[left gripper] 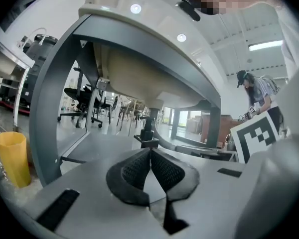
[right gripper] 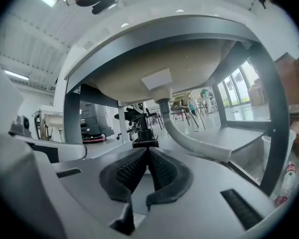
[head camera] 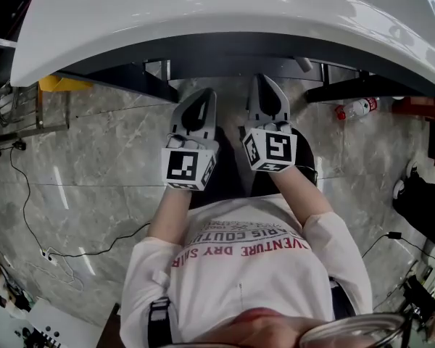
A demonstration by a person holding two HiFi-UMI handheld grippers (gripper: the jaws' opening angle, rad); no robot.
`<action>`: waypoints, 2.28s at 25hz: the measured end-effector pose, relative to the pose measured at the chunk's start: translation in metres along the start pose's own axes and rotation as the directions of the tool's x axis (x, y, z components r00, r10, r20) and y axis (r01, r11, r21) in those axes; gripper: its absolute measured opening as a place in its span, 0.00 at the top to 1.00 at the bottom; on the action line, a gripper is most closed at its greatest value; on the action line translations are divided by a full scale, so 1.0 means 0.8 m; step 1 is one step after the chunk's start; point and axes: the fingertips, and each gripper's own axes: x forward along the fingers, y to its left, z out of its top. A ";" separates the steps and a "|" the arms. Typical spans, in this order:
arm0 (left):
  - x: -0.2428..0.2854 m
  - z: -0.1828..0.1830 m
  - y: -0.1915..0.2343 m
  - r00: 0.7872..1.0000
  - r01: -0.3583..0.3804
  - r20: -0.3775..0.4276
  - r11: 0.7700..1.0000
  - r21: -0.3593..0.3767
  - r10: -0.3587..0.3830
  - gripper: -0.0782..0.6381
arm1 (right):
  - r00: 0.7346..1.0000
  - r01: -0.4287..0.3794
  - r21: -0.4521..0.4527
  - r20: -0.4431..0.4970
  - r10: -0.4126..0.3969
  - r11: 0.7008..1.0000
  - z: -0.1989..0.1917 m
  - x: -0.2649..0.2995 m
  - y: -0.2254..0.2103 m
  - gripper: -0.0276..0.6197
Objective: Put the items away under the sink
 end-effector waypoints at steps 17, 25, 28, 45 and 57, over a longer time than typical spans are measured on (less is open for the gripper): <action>-0.029 0.168 -0.098 0.998 0.035 -0.047 0.994 -0.102 -0.040 0.85 | 0.979 -0.179 0.006 -0.094 0.179 0.984 0.196 -0.066 0.020 0.92; -0.068 0.326 -0.152 0.999 0.015 -0.036 0.994 -0.110 -0.019 0.85 | 0.973 -0.200 -0.024 -0.122 0.196 0.979 0.363 -0.114 0.031 0.92; -0.079 0.397 -0.164 1.000 0.010 -0.009 0.995 -0.104 -0.011 0.85 | 0.975 -0.198 -0.025 -0.113 0.194 0.980 0.428 -0.129 0.037 0.92; -0.177 0.708 -0.233 0.977 0.024 0.208 0.996 0.083 -0.041 0.85 | 0.970 -0.178 -0.153 0.141 0.199 0.972 0.749 -0.232 0.099 0.92; -0.193 0.748 -0.239 0.969 0.024 0.242 0.992 0.127 -0.055 0.85 | 0.971 -0.147 -0.146 0.169 0.171 0.978 0.782 -0.244 0.096 0.92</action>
